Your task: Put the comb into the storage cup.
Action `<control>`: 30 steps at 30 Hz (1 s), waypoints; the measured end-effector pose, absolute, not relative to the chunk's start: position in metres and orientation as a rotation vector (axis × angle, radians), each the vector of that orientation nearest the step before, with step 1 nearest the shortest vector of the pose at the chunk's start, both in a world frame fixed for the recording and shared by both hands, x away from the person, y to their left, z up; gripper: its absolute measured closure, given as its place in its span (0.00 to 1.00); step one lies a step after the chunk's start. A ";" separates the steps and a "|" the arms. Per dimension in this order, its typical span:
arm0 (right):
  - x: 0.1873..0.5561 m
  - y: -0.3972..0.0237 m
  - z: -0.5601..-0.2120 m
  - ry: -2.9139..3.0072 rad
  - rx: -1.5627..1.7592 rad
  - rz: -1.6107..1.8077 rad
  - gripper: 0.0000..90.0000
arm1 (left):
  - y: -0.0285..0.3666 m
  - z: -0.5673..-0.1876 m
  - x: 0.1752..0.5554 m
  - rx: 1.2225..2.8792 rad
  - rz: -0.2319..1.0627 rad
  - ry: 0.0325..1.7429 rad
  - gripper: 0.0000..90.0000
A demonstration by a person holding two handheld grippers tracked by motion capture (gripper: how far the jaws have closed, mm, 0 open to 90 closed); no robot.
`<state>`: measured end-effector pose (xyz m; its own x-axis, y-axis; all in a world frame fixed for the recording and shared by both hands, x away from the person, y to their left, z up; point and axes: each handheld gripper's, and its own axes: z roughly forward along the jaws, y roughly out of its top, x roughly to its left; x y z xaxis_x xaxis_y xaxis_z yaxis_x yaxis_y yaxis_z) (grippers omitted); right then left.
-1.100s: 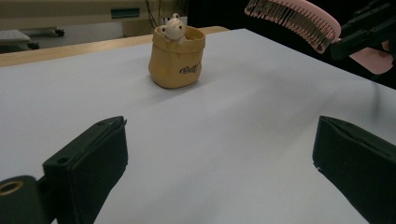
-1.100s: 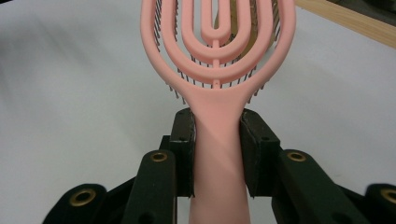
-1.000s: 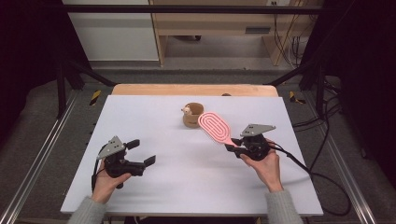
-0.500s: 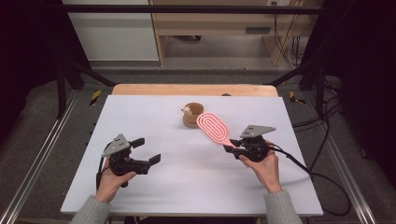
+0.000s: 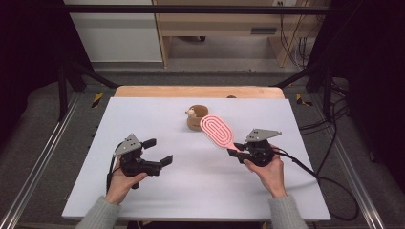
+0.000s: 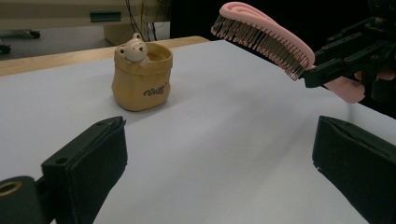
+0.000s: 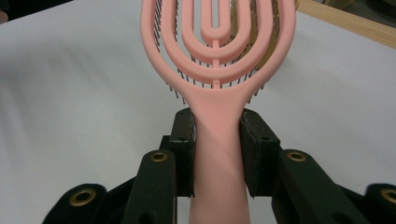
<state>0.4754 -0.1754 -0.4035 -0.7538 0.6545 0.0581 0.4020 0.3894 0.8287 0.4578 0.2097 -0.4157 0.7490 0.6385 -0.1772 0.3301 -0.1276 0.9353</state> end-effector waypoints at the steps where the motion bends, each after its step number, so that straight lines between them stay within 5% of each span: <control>1: 0.475 -0.175 -0.403 2.372 0.929 1.301 0.77 | 0.208 -0.415 0.458 1.732 0.312 0.768 0.03; 30: 0.471 -0.174 -0.404 2.353 0.914 1.333 0.77 | 0.178 -0.410 0.468 1.705 0.267 0.765 0.03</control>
